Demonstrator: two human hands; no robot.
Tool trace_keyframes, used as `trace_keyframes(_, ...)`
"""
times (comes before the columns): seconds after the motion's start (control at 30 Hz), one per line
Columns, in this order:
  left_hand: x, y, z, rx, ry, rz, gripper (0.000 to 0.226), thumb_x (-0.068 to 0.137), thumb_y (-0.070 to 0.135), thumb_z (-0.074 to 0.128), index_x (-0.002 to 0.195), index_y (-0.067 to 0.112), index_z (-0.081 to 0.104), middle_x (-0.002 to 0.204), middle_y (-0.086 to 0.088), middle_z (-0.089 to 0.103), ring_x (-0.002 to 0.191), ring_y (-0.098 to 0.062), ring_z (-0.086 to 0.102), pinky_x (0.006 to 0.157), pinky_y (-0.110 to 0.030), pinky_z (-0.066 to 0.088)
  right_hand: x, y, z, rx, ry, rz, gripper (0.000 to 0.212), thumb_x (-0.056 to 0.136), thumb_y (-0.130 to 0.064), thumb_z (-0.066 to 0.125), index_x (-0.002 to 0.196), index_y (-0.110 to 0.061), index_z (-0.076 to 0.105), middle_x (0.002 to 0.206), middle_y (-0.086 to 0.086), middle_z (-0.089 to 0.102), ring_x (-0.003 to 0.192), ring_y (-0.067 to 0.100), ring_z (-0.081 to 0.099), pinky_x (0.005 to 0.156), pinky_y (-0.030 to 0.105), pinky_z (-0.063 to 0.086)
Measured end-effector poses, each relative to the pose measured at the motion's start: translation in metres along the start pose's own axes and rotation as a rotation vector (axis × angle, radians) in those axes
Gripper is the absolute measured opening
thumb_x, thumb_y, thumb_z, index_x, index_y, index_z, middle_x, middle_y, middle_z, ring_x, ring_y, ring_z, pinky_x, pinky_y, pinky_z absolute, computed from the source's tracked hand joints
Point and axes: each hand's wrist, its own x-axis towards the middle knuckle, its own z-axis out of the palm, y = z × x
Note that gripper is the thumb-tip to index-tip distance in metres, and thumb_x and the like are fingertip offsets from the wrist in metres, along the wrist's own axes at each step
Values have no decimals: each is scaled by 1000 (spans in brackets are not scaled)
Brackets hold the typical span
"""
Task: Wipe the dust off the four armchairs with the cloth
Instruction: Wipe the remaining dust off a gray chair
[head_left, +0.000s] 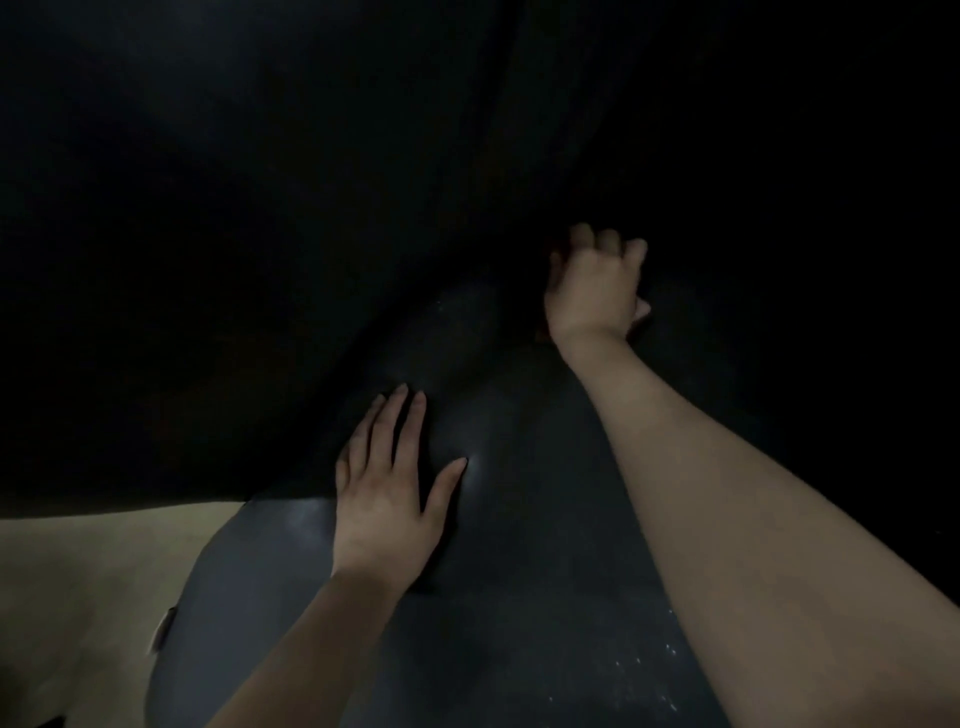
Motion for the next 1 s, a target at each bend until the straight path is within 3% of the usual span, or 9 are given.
trace_keyframes(0.17, 1, -4, 1, -16, 18, 29, 71, 94, 58, 34, 151, 15, 35, 157, -3, 32, 142, -21, 23, 114, -34, 16, -46, -43, 11, 48, -161, -530, 37, 100, -29, 47, 136, -24, 52, 134, 3, 52, 130, 29, 33, 93, 52, 41)
trace_keyframes(0.23, 1, -3, 0, -42, 16, 10, 71, 93, 58, 36, 150, 16, 36, 155, -3, 33, 140, -20, 23, 114, -36, 17, -71, -34, 10, 116, -166, -775, 34, 96, -22, 55, 130, -22, 61, 127, 2, 60, 124, 30, 43, 88, 47, 40)
trace_keyframes(0.3, 0, -3, 0, -60, 36, 1, 70, 92, 58, 38, 147, 15, 40, 153, -5, 36, 138, -21, 25, 112, -44, 24, -86, -10, 7, 205, -155, -886, 32, 89, -17, 64, 121, -19, 67, 119, 3, 66, 115, 31, 52, 81, 43, 40)
trace_keyframes(0.5, 0, 0, -4, -76, 36, 8, 75, 90, 61, 37, 150, 16, 37, 156, -1, 33, 141, -18, 23, 113, -42, 22, -75, 72, -8, 173, 46, -595, 35, 93, -31, 47, 117, -15, 67, 116, 6, 67, 104, 35, 55, 81, 48, 50)
trace_keyframes(0.6, 0, 0, -3, -66, 34, 18, 75, 91, 61, 35, 150, 15, 37, 157, -3, 32, 142, -19, 22, 113, -40, 20, -41, 63, -3, 127, 97, -277, 34, 96, -23, 52, 128, -13, 60, 123, 11, 62, 114, 35, 47, 89, 48, 46)
trace_keyframes(0.67, 1, 0, -2, -69, 27, 9, 76, 91, 62, 34, 151, 15, 36, 158, -2, 31, 143, -18, 20, 114, -39, 18, -26, 38, 0, 97, 76, -179, 38, 96, -19, 54, 133, -16, 56, 127, 10, 57, 120, 34, 41, 89, 53, 46)
trace_keyframes(0.73, 1, -2, -1, -64, 29, 7, 75, 91, 61, 35, 151, 15, 37, 158, -2, 32, 144, -19, 21, 114, -40, 19, -25, 12, 3, 86, 20, -260, 38, 96, -20, 53, 135, -20, 55, 130, 7, 55, 125, 33, 37, 86, 54, 46)
trace_keyframes(0.83, 1, -3, 0, -55, 42, 15, 73, 92, 59, 37, 149, 14, 39, 156, -4, 35, 141, -21, 26, 113, -44, 26, -49, -6, 10, 109, -44, -583, 34, 95, -23, 49, 126, -21, 61, 125, 5, 60, 121, 34, 42, 79, 55, 49)
trace_keyframes(1.0, 1, -2, -2, -29, 45, 21, 74, 91, 59, 38, 148, 13, 40, 155, -6, 37, 139, -23, 26, 111, -48, 28, -105, 38, 4, 162, -28, -842, 30, 90, -21, 62, 119, -17, 67, 120, 0, 65, 112, 28, 50, 66, 49, 51)
